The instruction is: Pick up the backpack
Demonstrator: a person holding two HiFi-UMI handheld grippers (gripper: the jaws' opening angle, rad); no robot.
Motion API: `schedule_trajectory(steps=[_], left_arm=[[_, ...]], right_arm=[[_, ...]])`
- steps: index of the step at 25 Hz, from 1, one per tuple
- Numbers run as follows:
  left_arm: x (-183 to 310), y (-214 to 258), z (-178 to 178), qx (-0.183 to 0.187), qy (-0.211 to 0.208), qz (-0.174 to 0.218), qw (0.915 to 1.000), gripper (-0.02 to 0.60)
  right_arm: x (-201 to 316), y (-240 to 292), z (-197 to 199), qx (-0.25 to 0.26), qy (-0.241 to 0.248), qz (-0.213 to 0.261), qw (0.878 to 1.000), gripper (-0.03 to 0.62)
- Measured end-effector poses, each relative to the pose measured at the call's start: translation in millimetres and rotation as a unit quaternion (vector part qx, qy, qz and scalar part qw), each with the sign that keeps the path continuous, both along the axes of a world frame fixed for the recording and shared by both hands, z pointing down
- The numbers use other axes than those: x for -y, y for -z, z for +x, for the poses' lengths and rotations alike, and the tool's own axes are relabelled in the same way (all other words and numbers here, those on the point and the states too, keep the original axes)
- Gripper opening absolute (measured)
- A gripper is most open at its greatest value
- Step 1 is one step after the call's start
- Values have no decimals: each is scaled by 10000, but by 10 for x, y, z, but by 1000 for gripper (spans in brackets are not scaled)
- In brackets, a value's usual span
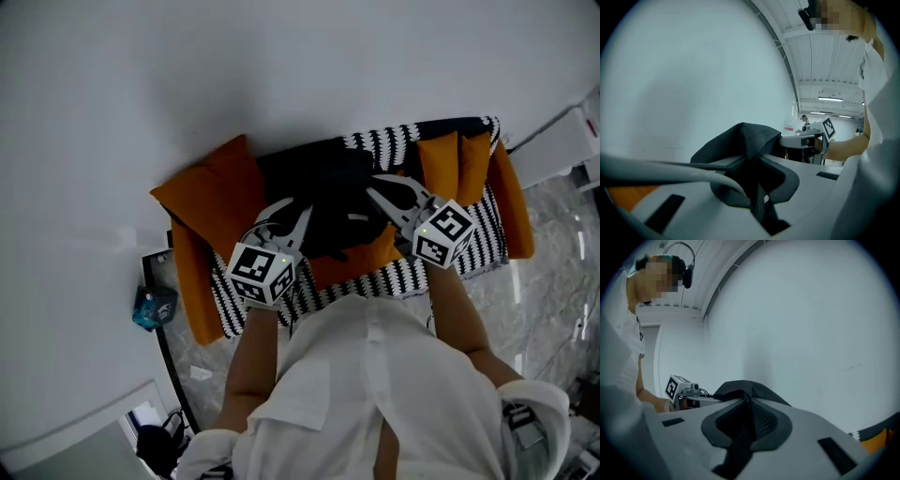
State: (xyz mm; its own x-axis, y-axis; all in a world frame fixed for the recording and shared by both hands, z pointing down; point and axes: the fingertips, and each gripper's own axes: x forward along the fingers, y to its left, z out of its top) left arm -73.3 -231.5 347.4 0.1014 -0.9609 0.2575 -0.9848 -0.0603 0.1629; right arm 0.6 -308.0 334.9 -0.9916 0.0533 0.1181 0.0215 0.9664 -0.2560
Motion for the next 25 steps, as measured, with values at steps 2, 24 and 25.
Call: schedule_trajectory(steps=[2, 24, 25], left_arm=[[-12, 107, 10, 69, -7, 117, 9999, 44], [-16, 372, 113, 74, -127, 420, 9990, 43], [-12, 376, 109, 66, -124, 429, 9990, 43]], right_arm=[[-14, 120, 7, 129, 19, 68, 9999, 43], [-13, 358, 97, 378, 87, 108, 9992, 41], [-9, 360, 91, 383, 87, 109, 9992, 41]])
